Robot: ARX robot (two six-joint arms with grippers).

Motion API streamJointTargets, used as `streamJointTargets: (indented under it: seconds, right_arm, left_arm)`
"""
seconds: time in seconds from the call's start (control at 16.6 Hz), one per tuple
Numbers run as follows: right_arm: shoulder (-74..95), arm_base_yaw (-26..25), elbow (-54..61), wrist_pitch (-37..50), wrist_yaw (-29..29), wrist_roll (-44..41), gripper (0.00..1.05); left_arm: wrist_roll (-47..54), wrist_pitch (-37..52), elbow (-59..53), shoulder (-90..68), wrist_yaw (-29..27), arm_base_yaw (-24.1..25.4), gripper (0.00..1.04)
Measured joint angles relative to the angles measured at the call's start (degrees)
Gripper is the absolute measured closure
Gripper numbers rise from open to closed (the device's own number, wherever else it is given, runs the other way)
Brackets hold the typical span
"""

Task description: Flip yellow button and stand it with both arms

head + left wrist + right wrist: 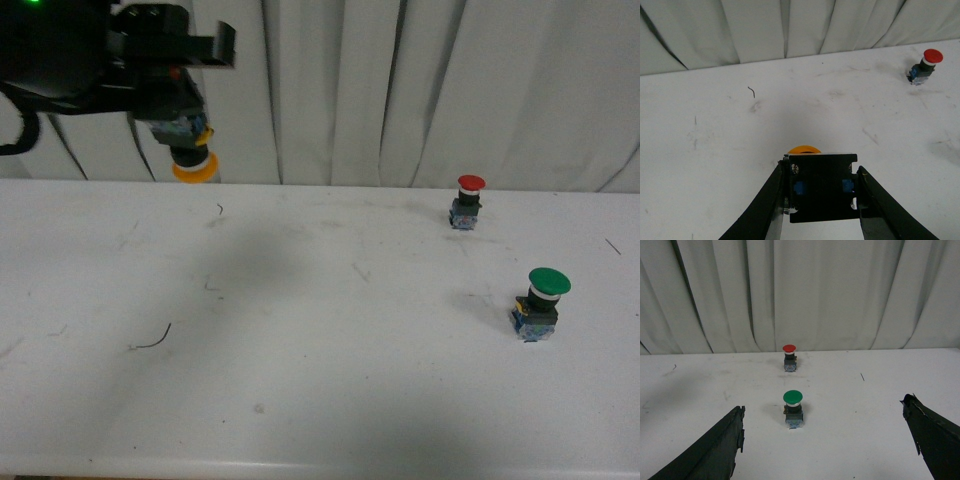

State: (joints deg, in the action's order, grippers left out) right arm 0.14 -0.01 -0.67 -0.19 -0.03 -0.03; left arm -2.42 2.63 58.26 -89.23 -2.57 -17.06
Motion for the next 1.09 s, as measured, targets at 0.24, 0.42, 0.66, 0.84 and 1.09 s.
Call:
streamJointTargets:
  seconds: [0.24, 0.42, 0.66, 0.84, 1.09]
  right_arm:
    - [0.0, 0.0, 0.0, 0.0, 0.0, 0.0, 0.06]
    - [0.0, 0.0, 0.0, 0.0, 0.0, 0.0, 0.06]
    - [0.0, 0.0, 0.0, 0.0, 0.0, 0.0, 0.06]
    - [0.0, 0.0, 0.0, 0.0, 0.0, 0.0, 0.06]
    - [0.0, 0.0, 0.0, 0.0, 0.0, 0.0, 0.06]
  left_arm:
    - [-5.2, 2.5, -10.1, 11.7, 5.7, 1.8, 0.7]
    - [-13.1, 9.4, -15.5, 14.0, 15.6, 4.7, 0.7]
    - [-29.2, 25.5, -23.2, 13.0, 29.0, 8.2, 0.7]
    - [-38.7, 36.8, -27.6, 11.8, 35.4, 9.4, 0.7]
    - [-50.5, 53.3, -30.6, 11.3, 39.3, 12.0, 0.7]
